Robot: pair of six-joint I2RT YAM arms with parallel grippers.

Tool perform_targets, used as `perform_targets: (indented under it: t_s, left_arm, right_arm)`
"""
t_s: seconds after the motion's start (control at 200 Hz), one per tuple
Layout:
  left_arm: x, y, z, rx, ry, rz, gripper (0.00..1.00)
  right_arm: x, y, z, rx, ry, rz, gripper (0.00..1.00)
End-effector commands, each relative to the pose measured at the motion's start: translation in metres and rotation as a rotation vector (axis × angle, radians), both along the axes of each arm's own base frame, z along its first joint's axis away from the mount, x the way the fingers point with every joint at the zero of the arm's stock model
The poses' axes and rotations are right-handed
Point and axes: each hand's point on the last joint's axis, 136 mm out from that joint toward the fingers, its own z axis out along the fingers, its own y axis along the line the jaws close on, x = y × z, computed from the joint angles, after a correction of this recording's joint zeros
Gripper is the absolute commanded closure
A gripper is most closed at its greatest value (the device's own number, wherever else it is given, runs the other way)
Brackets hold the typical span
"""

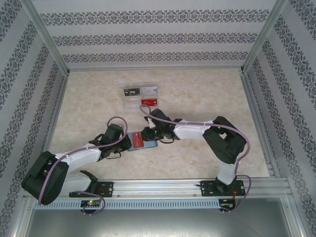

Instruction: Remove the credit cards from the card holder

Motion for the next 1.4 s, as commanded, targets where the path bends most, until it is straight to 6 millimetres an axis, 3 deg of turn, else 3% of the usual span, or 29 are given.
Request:
perform_targets:
  t_s: [0.0, 0.235, 0.69, 0.864, 0.924, 0.984, 1.394]
  left_arm:
    - [-0.002, 0.007, -0.004, 0.032, 0.025, 0.018, 1.0]
    - [0.0, 0.006, -0.003, 0.027, 0.021, 0.014, 1.0]
    - [0.0, 0.002, -0.006, 0.01, 0.03, 0.004, 1.0]
    - [-0.001, 0.002, -0.006, 0.011, 0.032, 0.004, 1.0]
    - [-0.001, 0.002, -0.005, 0.009, 0.03, 0.003, 1.0]
    - [-0.001, 0.002, -0.005, 0.011, 0.029, 0.004, 1.0]
    - [-0.001, 0.006, -0.002, 0.024, 0.021, 0.009, 1.0]
  right_arm:
    - [-0.001, 0.006, -0.006, -0.009, 0.01, 0.026, 0.8]
    - [-0.003, 0.009, -0.019, -0.02, 0.048, 0.029, 0.79]
    - [-0.007, 0.017, -0.018, 0.016, 0.08, 0.034, 0.78]
    - [-0.007, 0.017, -0.019, 0.019, 0.083, 0.024, 0.86]
    - [-0.006, 0.015, -0.02, 0.017, 0.086, 0.016, 0.92]
    - [-0.004, 0.013, -0.02, 0.015, 0.088, 0.006, 1.0]
    - [0.002, -0.026, -0.012, 0.037, 0.088, -0.088, 1.0]
